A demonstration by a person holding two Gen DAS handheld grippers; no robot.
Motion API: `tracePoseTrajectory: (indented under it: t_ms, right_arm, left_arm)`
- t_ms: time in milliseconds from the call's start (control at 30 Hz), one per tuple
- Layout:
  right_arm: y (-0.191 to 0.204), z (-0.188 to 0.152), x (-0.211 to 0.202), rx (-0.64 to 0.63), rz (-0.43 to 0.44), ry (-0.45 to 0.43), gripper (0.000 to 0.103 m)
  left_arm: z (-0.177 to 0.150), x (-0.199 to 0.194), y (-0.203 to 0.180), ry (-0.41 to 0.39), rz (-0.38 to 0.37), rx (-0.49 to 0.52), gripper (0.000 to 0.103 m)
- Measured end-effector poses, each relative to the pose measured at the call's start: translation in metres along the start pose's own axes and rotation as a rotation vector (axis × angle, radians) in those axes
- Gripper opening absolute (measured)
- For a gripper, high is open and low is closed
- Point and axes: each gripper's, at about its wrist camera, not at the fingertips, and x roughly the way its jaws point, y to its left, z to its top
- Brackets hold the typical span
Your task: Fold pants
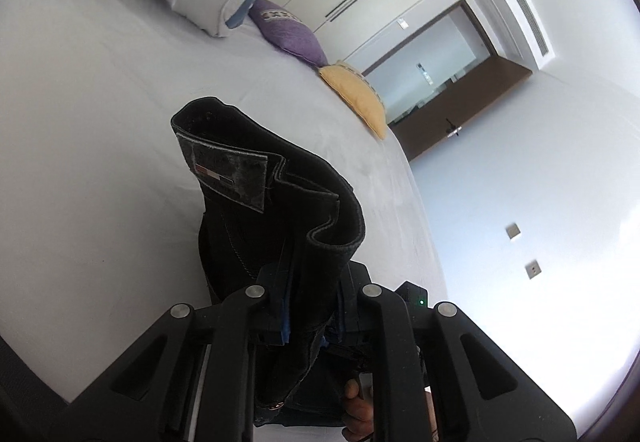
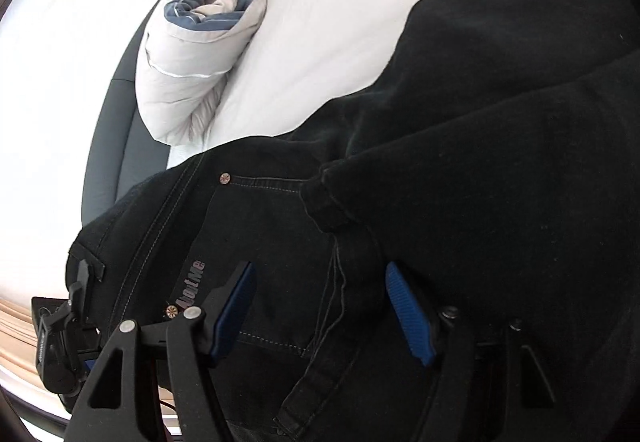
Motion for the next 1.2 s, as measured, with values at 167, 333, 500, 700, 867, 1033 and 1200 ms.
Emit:
tracePoseTrajectory:
  t_ms: [167,333,500,700,867,1033,1200]
  right_arm:
    - [-0.023,0.004,-0.045,0.145,0.16,-0.022,0.073]
    - [-0.04,0.005,-0.131,0.059,0.102,-0.116,0.074]
    - [-0.045,-0.003,-0.218,-0.004,0.11,-0.211,0.083]
    - [-0.065,-0.02,-0.247,0.031,0.042,-0.212,0.089]
    - [-0.095,-0.04,-0.235,0.116,0.053,-0.171,0.089]
    - [-0.08,-0.027,-0.209,0.055,0.068,-0.151,0.085]
    - [-0.073,-0.006,-0.175,0.044,-0.012,-0.053,0.056]
  left_arm:
    - [-0.013,0.01,-0.041,0.035,0.014,0.116,0.013]
    - [-0.053,0.043,-0.101,0.136,0.017,0.287,0.013]
    - [-0.125,0.092,-0.152,0.291,0.059,0.499,0.013]
    - [-0.221,0.138,-0.178,0.484,0.16,0.708,0.014]
    - [-0.258,0.129,-0.201,0.436,0.226,0.901,0.014]
    - [-0.276,0.115,-0.212,0.407,0.227,0.949,0.014]
    - [-0.288,0.099,-0.221,0.387,0.213,0.988,0.014]
